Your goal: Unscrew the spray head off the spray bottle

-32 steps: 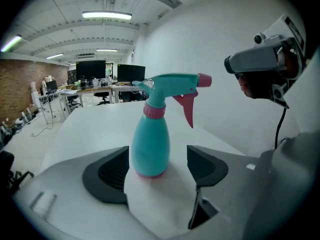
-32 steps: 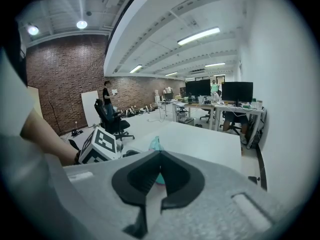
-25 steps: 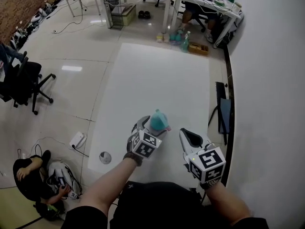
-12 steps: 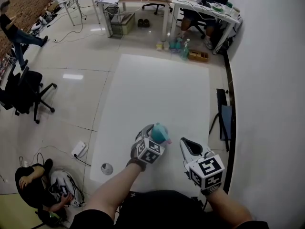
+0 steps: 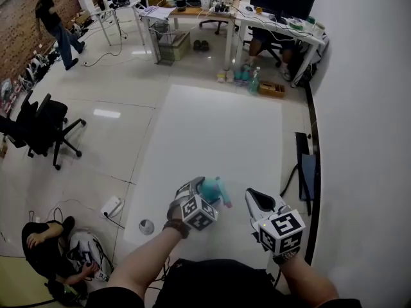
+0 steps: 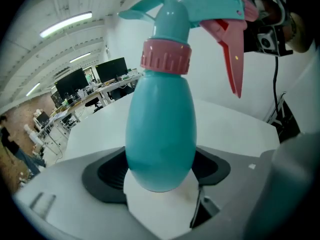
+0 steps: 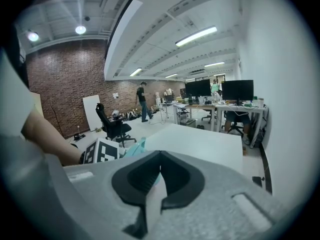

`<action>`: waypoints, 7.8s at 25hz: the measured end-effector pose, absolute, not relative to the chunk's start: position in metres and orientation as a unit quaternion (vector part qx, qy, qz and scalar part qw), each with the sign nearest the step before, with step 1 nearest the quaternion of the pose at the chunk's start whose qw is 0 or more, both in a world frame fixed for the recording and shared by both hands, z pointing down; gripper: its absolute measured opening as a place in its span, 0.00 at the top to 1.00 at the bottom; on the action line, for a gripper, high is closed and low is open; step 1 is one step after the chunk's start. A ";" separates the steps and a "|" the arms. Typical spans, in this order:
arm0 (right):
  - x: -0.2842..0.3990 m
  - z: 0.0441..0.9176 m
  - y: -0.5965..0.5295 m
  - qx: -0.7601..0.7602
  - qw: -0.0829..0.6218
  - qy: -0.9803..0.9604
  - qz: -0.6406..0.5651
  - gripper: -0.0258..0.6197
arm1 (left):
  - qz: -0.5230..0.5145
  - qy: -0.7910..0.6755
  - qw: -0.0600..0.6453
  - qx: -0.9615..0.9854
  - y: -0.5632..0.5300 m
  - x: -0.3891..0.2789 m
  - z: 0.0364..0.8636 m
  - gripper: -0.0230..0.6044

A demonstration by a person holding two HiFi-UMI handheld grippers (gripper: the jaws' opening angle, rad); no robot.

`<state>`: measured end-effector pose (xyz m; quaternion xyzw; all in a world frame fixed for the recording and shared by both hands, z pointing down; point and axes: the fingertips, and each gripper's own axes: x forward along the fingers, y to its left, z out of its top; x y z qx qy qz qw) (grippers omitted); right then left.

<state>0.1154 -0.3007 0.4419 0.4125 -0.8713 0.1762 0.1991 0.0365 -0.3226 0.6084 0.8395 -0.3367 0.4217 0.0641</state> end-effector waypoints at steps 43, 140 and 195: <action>0.031 0.483 -0.189 0.261 0.235 -0.857 0.377 0.65 | 0.617 -0.307 -0.138 0.711 -0.210 -0.021 0.565 0.30; 0.073 0.643 -0.231 0.305 0.465 -0.829 0.056 0.60 | 0.394 -0.270 0.096 0.873 -0.244 0.019 0.634 0.20; 0.039 0.510 -0.173 0.426 0.237 -0.864 0.126 0.97 | 0.247 -0.356 0.119 0.893 -0.163 0.000 0.521 0.94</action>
